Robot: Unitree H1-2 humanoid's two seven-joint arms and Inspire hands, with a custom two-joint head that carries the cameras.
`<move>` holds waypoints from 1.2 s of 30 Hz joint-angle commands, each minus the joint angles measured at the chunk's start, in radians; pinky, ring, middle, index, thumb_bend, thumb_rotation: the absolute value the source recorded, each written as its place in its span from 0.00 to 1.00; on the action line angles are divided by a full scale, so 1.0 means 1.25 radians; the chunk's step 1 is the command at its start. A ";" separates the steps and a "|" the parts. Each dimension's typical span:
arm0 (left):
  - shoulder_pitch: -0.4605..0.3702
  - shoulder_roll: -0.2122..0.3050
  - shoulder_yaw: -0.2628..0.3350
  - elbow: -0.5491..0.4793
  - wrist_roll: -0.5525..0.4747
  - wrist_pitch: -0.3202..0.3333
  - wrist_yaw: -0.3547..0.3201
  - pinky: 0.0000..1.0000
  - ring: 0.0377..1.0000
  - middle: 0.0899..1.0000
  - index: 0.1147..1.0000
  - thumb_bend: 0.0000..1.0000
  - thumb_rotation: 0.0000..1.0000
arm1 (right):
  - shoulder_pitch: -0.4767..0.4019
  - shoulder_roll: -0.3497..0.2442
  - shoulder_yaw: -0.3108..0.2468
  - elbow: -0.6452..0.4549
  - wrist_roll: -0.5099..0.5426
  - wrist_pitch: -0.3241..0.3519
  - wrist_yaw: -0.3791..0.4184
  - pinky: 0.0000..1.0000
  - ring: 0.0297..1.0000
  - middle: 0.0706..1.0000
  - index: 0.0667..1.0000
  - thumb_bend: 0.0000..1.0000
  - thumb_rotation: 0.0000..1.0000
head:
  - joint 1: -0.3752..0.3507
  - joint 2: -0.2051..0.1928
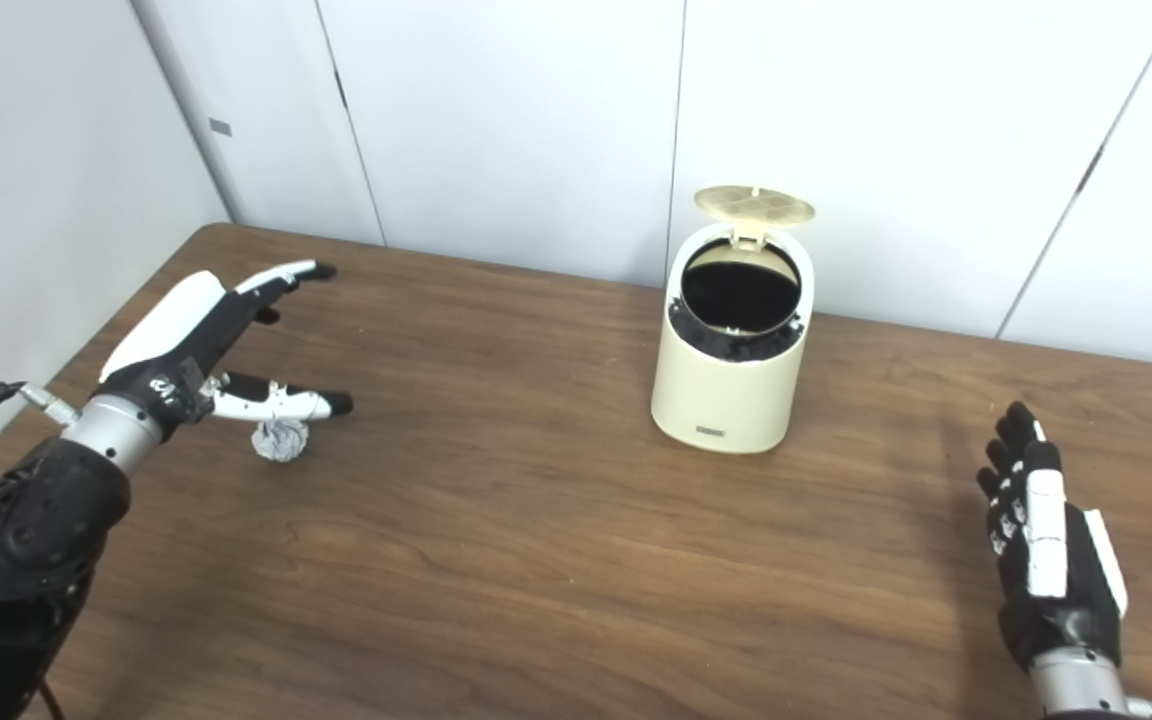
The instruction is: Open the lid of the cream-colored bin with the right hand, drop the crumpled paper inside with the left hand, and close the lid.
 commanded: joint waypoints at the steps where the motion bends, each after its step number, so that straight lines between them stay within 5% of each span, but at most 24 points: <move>1: -0.010 0.044 -0.002 0.005 0.061 -0.004 -0.006 0.82 0.93 0.92 0.87 0.89 0.25 | -0.016 -0.008 -0.005 -0.034 0.012 -0.011 0.004 1.00 1.00 1.00 1.00 0.47 1.00 | 0.001 0.002; 8: -0.003 0.048 0.013 0.044 0.116 -0.001 -0.066 0.83 0.95 0.93 0.86 0.91 0.20 | -0.014 -0.007 -0.006 -0.051 0.015 0.012 -0.001 1.00 1.00 1.00 0.99 0.46 0.99 | 0.006 0.007; 24: 0.004 0.032 -0.008 0.120 0.117 -0.003 -0.084 0.75 0.86 0.86 0.83 0.87 0.13 | -0.010 -0.005 -0.007 -0.062 0.008 0.036 -0.007 1.00 1.00 1.00 0.97 0.48 0.98 | 0.004 0.018; 36: 0.004 0.009 -0.016 0.179 0.102 -0.030 -0.038 0.70 0.80 0.80 0.77 0.83 0.00 | -0.002 -0.001 -0.003 -0.097 -0.005 0.080 -0.026 0.96 0.99 0.98 0.94 0.51 1.00 | -0.003 0.021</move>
